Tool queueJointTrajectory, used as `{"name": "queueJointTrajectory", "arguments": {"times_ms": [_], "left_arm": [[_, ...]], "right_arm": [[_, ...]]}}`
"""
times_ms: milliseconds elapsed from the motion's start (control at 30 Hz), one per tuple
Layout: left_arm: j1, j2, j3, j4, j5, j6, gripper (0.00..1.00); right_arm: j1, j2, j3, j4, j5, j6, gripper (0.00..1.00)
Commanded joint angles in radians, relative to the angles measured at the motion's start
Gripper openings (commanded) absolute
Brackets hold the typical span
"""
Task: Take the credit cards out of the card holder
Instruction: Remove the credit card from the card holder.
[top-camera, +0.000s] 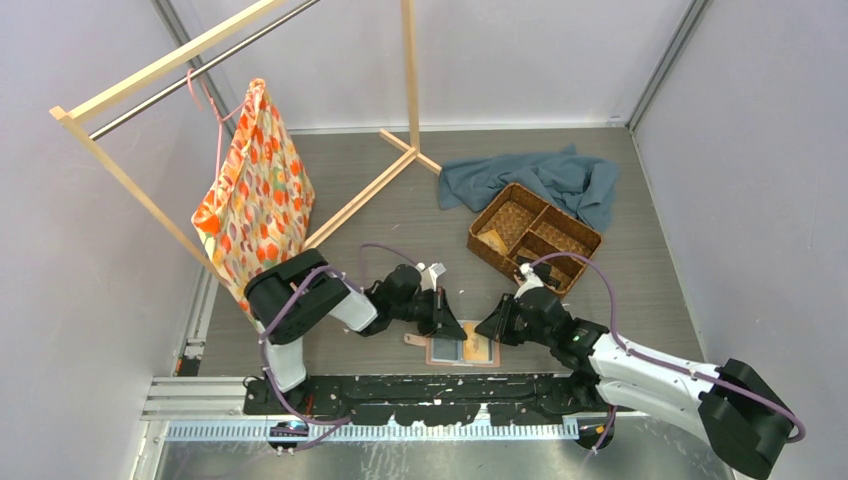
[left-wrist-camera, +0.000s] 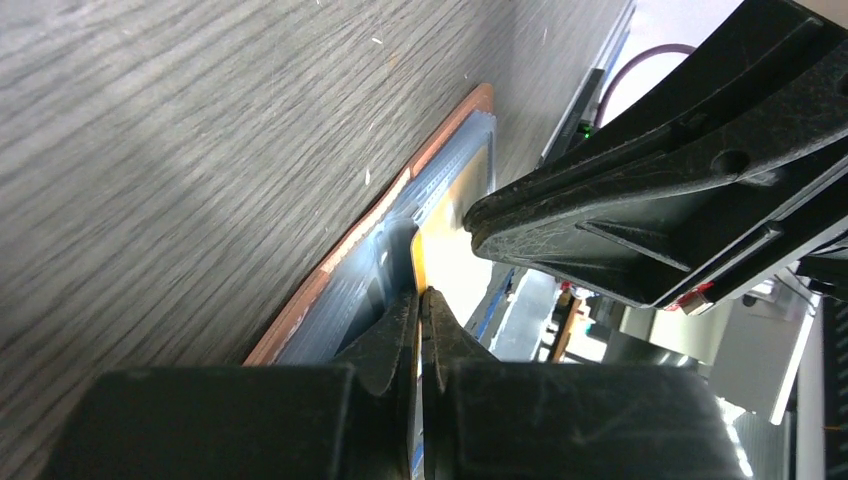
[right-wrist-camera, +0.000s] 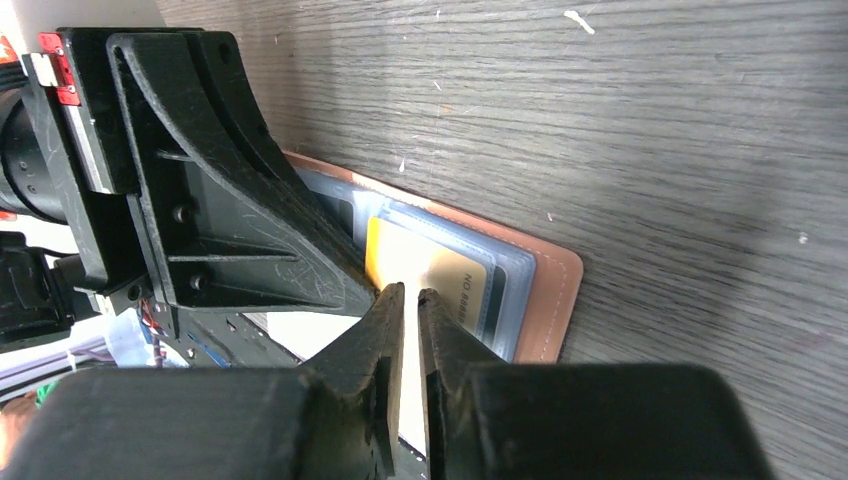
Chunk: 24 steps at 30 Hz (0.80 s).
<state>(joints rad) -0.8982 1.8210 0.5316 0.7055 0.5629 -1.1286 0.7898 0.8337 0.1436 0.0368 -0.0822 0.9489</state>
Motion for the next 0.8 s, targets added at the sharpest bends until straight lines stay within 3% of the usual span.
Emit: {"name": "queueJointTrajectory", "arguments": {"times_ms": [0, 200, 367, 567, 767], "left_arm": [[-0.007, 0.073, -0.032, 0.080, 0.006, -0.042, 0.02], [-0.007, 0.056, -0.051, 0.076, -0.016, -0.042, 0.08], [-0.006, 0.053, -0.055, 0.071, -0.028, -0.046, 0.03], [-0.007, 0.052, -0.056, 0.092, -0.029, -0.054, 0.16], [-0.006, 0.060, -0.062, 0.126, -0.026, -0.065, 0.17]], "right_arm": [[0.000, 0.014, -0.012, -0.018, 0.028, 0.000, 0.16], [0.000, -0.010, -0.017, -0.029, 0.032, 0.002, 0.16], [0.000, -0.007, -0.019, -0.028, 0.031, 0.005, 0.16], [-0.001, -0.008, -0.022, -0.026, 0.032, 0.005, 0.16], [0.000, -0.006, -0.021, -0.026, 0.031, 0.004, 0.16]]}}
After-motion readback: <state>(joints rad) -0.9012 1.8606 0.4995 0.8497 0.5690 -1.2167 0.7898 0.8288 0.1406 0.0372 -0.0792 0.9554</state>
